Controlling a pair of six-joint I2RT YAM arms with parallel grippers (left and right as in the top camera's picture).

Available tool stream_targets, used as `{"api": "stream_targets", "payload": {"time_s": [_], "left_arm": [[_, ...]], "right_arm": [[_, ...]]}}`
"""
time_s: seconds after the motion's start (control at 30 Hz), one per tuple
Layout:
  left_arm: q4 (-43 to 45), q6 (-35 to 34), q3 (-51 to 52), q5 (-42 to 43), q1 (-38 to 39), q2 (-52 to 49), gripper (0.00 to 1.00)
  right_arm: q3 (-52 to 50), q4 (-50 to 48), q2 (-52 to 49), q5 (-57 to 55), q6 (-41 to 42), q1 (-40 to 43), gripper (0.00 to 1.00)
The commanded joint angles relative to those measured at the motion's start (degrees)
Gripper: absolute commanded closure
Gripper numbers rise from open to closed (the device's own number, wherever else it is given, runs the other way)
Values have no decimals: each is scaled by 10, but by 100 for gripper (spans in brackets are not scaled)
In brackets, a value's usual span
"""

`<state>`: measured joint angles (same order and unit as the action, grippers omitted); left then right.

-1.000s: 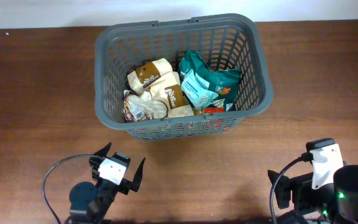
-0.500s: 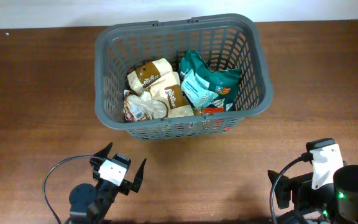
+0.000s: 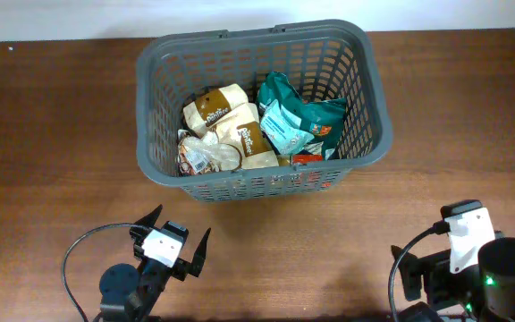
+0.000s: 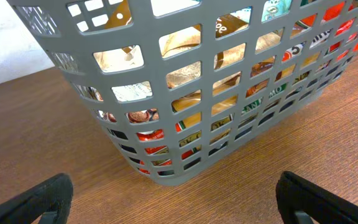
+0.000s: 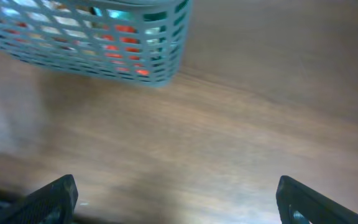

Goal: Pack container

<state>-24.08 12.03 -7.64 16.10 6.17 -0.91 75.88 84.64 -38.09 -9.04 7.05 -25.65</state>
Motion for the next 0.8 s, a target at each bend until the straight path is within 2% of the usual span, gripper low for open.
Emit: {"api": "stream_targets", "payload": {"time_s": [0.0, 0.17, 0.3, 0.47, 0.77], "left_arm": [[3, 7, 6, 7, -3, 6, 1], [3, 7, 6, 7, -3, 6, 1], [3, 7, 6, 7, -3, 6, 1], [3, 7, 6, 7, -3, 6, 1], [3, 7, 6, 7, -3, 6, 1]], "right_arm": [[-1, 0, 13, -51, -38, -2, 1], [-2, -12, 46, -46, -38, -2, 1], [-43, -127, 99, -27, -37, -2, 1], [-212, -313, 179, 21, -38, -2, 1], [-528, -551, 278, 162, -38, -2, 0]]}}
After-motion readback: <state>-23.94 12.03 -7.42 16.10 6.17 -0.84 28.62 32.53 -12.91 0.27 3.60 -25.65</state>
